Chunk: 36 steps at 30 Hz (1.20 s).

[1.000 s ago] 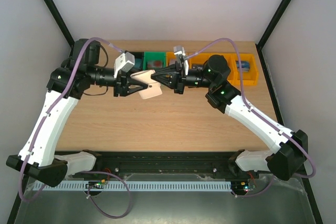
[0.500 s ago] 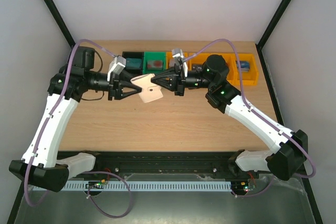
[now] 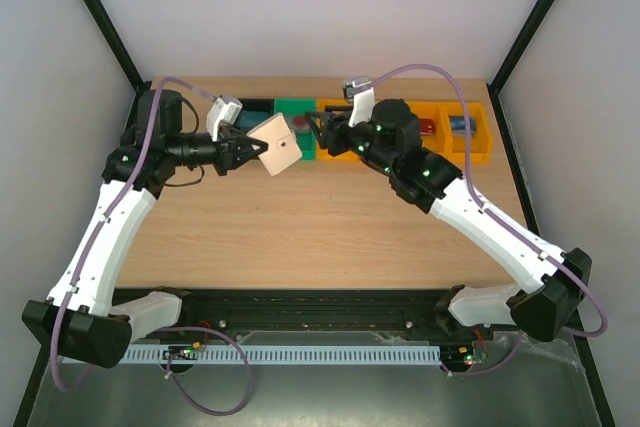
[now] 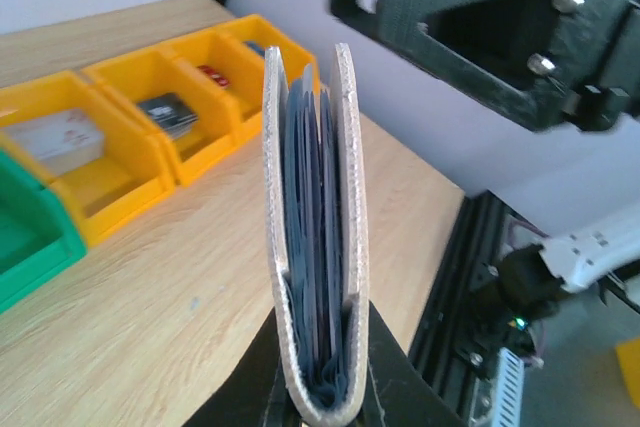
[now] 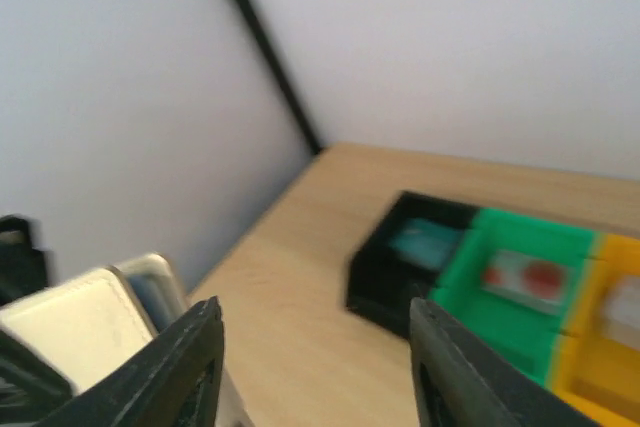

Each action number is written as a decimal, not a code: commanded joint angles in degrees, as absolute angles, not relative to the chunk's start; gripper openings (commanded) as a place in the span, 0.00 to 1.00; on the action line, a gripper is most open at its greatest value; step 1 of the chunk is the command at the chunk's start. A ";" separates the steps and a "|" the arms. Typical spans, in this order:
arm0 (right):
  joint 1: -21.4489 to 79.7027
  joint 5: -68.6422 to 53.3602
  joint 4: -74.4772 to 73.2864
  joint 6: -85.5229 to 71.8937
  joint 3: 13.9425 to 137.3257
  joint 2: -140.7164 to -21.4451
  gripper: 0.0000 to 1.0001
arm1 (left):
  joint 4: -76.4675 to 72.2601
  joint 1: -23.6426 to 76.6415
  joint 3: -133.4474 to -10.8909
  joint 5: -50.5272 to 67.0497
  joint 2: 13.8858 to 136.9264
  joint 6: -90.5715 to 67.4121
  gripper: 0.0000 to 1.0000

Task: Take the credit cards out of the card holder

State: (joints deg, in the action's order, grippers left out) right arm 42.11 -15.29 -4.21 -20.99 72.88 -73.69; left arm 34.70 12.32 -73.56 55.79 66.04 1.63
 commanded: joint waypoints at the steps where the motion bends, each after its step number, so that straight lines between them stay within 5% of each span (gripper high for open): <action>1: 51.19 12.57 -13.42 -15.80 75.60 -73.76 0.53 | 28.96 11.56 -72.68 48.04 65.03 -4.99 0.02; 7: 59.33 13.07 -12.20 -12.84 79.27 -79.59 0.58 | 27.79 11.00 -71.23 48.71 65.03 -6.06 0.02; 13: 59.47 11.55 -11.95 -12.76 82.71 -83.92 0.42 | 27.15 10.61 -71.11 51.96 65.13 -7.02 0.02; 18: 59.49 12.77 -11.66 -12.62 82.21 -85.44 0.38 | 26.90 10.46 -71.06 54.63 65.13 -7.23 0.02; 32: 59.50 26.60 -17.84 -13.41 86.00 -90.72 0.03 | 26.48 10.46 -70.72 57.92 65.12 -7.45 0.02; 36: 59.49 31.10 -19.39 -13.18 85.56 -90.98 0.02 | 27.19 10.46 -70.75 57.85 65.02 -6.65 0.02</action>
